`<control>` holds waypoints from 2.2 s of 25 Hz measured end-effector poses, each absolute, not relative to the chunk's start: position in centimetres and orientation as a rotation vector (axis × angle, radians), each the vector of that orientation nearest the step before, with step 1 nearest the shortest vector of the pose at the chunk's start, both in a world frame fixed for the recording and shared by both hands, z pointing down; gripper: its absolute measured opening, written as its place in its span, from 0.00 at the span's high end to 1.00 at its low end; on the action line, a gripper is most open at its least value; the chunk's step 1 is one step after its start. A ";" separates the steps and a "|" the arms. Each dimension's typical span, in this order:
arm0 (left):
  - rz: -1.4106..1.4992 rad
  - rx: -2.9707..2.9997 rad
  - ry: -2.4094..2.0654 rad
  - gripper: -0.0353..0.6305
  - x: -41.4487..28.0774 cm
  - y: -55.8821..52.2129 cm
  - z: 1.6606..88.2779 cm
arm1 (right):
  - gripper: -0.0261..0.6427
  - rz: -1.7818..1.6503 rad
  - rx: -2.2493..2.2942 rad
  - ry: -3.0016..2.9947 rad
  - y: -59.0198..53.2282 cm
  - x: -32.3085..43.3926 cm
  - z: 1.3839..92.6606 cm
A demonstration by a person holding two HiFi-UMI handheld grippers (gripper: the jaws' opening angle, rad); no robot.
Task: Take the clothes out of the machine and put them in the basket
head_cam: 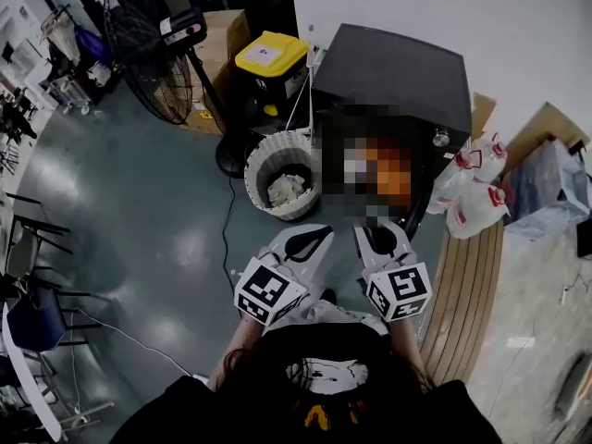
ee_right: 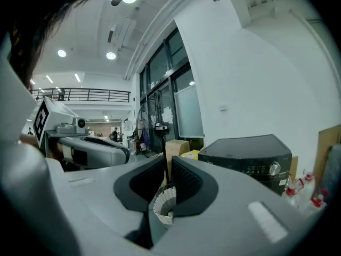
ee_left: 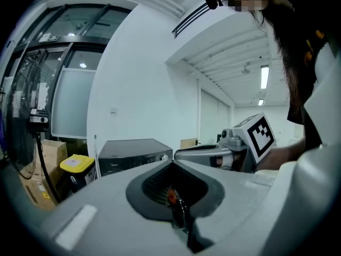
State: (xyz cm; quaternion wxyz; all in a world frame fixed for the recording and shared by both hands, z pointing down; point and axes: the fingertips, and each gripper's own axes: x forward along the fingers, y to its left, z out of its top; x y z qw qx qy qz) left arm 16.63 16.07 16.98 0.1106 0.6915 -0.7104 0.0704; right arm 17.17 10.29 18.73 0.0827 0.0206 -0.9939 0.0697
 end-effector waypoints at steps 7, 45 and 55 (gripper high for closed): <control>0.223 2.043 -2.065 0.95 15.0 13.1 17.4 | 0.87 0.267 0.092 -2.969 7.3 15.5 19.5; 0.279 2.452 -1.377 0.95 -5.5 5.8 23.9 | 0.85 0.519 1.039 -2.704 0.3 2.6 25.9; 0.336 2.500 -1.307 0.95 -6.2 3.5 27.2 | 0.84 0.564 1.140 -2.605 -3.2 2.7 30.9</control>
